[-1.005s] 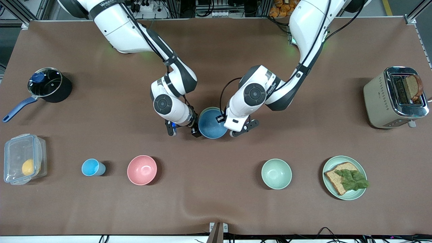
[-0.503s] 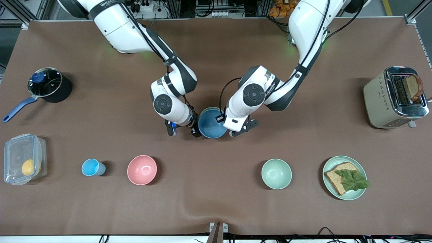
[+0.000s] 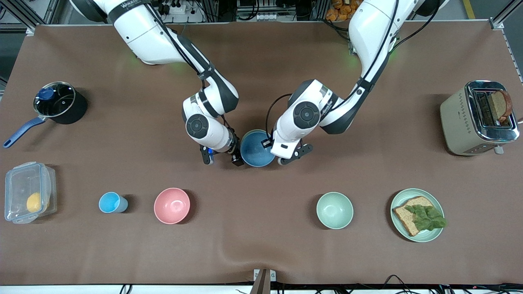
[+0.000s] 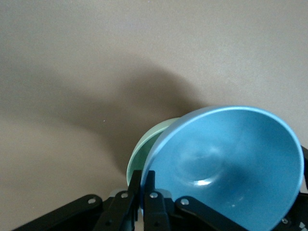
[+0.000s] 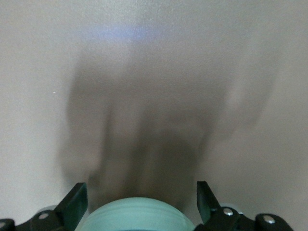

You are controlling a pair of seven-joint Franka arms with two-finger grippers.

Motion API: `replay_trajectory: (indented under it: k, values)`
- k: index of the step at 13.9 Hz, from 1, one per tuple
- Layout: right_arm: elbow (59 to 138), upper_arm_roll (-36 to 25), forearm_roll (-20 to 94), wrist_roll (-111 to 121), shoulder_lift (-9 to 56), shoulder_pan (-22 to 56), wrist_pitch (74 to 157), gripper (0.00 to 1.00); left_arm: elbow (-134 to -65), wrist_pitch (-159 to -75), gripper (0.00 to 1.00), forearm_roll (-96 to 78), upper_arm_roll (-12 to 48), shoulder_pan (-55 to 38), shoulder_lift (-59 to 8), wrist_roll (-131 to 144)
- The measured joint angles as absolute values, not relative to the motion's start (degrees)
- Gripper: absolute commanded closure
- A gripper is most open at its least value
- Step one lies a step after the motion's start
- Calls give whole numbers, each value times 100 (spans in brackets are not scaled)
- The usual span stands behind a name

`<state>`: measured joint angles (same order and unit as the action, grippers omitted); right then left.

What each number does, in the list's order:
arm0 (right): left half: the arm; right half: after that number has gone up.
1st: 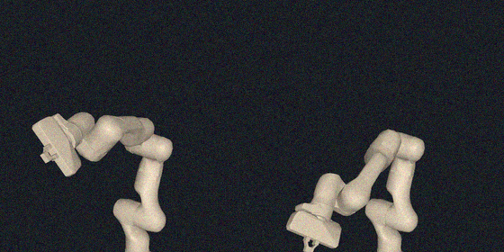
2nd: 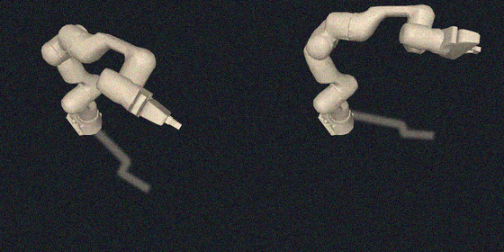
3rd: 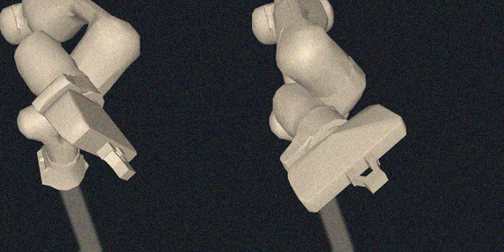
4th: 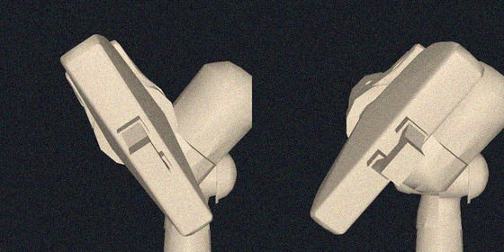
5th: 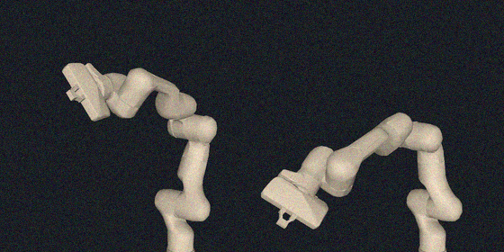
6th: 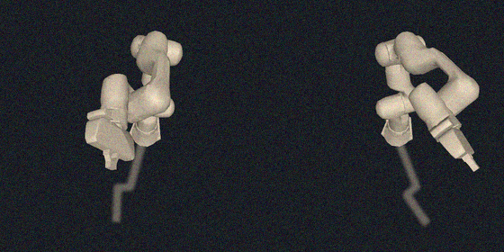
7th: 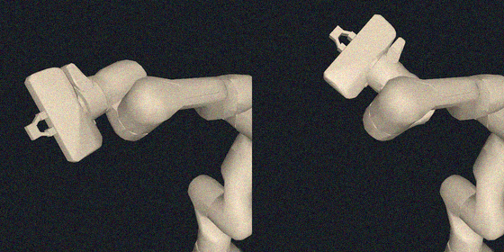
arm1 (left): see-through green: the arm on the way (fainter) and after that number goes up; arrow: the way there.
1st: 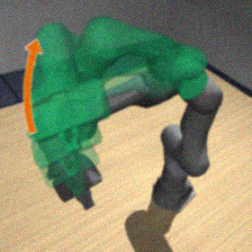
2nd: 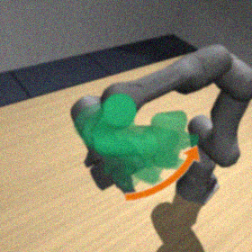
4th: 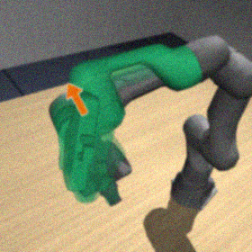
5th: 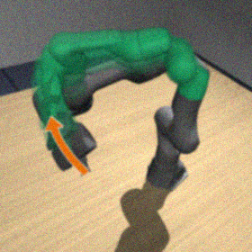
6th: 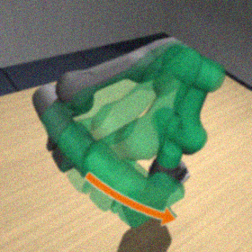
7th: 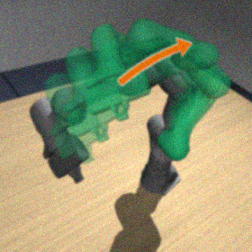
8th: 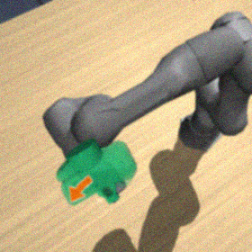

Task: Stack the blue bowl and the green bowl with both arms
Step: 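Lower the blue bowl into the green bowl with the left gripper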

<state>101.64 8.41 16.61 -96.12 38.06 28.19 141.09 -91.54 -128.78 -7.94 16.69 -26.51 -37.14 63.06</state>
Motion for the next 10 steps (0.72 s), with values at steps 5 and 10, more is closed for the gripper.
replay_trajectory:
  k: [5, 10]
  values:
    - [10165, 839, 1661, -9612, 3806, 2818, 14109, 0, -9160, -12878, 100, -794, 1669, -2720, -3781, 6314]
    - [10165, 835, 1661, -9613, 3807, 2818, 14109, 0, -9165, -12875, 5, -794, 1668, -2742, -3852, 6322]
